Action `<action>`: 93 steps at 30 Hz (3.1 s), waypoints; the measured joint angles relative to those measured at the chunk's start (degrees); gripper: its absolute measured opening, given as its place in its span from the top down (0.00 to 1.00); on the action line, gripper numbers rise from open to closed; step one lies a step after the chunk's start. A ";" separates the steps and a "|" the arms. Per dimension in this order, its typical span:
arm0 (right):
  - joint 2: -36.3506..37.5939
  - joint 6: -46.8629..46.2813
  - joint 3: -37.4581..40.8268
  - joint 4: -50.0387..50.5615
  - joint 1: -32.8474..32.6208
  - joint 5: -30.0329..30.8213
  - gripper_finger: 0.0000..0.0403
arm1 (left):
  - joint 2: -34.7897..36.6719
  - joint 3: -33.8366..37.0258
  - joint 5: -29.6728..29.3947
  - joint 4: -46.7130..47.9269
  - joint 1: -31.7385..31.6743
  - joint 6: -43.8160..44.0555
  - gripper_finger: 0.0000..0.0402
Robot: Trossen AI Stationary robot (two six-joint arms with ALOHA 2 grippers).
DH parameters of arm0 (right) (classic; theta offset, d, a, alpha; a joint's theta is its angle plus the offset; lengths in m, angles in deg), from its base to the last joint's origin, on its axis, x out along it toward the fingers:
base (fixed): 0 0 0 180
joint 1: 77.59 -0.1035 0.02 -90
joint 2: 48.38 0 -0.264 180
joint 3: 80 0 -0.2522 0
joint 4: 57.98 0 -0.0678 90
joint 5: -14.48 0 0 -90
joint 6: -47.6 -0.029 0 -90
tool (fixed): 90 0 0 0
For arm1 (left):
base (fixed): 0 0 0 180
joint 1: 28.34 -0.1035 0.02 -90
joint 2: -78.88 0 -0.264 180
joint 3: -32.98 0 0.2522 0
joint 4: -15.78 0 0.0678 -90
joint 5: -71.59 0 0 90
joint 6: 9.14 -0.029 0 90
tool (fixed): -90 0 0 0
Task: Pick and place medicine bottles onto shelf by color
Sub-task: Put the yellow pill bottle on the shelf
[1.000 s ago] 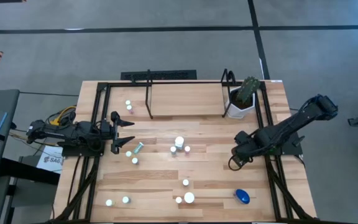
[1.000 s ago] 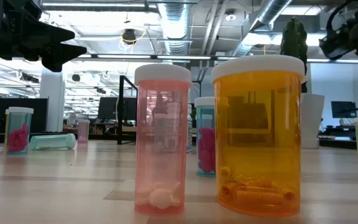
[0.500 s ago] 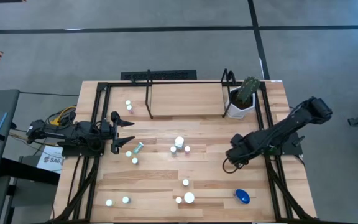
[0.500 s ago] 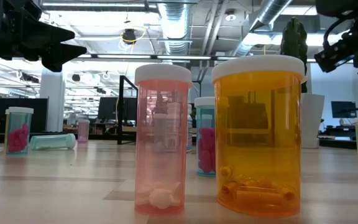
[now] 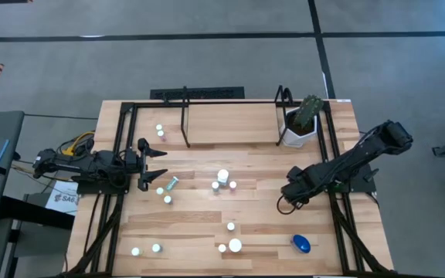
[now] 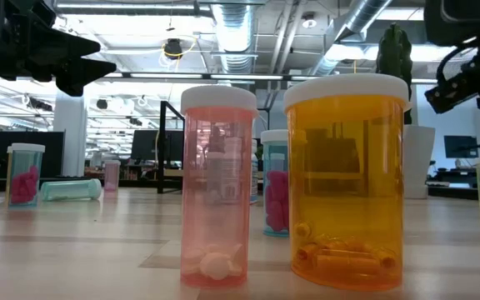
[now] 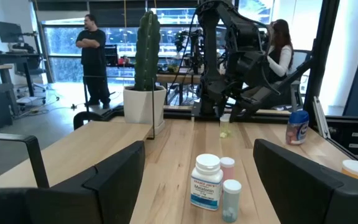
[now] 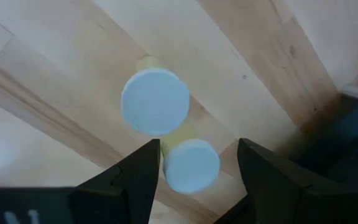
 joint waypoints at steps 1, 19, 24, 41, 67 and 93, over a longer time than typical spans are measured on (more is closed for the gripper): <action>-0.02 0.00 0.04 -0.07 0.00 0.00 0.41 | 0.00 -0.02 0.00 0.00 0.00 0.02 0.28; 0.02 -0.20 0.05 -0.09 0.00 -0.51 0.69 | 0.00 -0.01 0.00 0.01 0.00 0.00 0.28; 0.03 -0.21 0.05 -0.05 0.00 -3.54 0.69 | -0.02 -0.02 0.00 0.00 0.00 0.00 0.28; 0.04 2.83 -13.61 0.13 0.99 -6.33 0.67 | 0.00 -0.02 0.00 0.00 0.00 0.00 0.28; -11.74 36.60 -19.68 -1.38 21.98 -1.09 0.66 | -0.02 -0.02 0.00 0.00 0.00 0.00 0.28; -24.52 70.41 -40.06 2.90 34.71 6.00 0.65 | -0.02 -0.01 0.00 0.02 0.00 0.01 0.28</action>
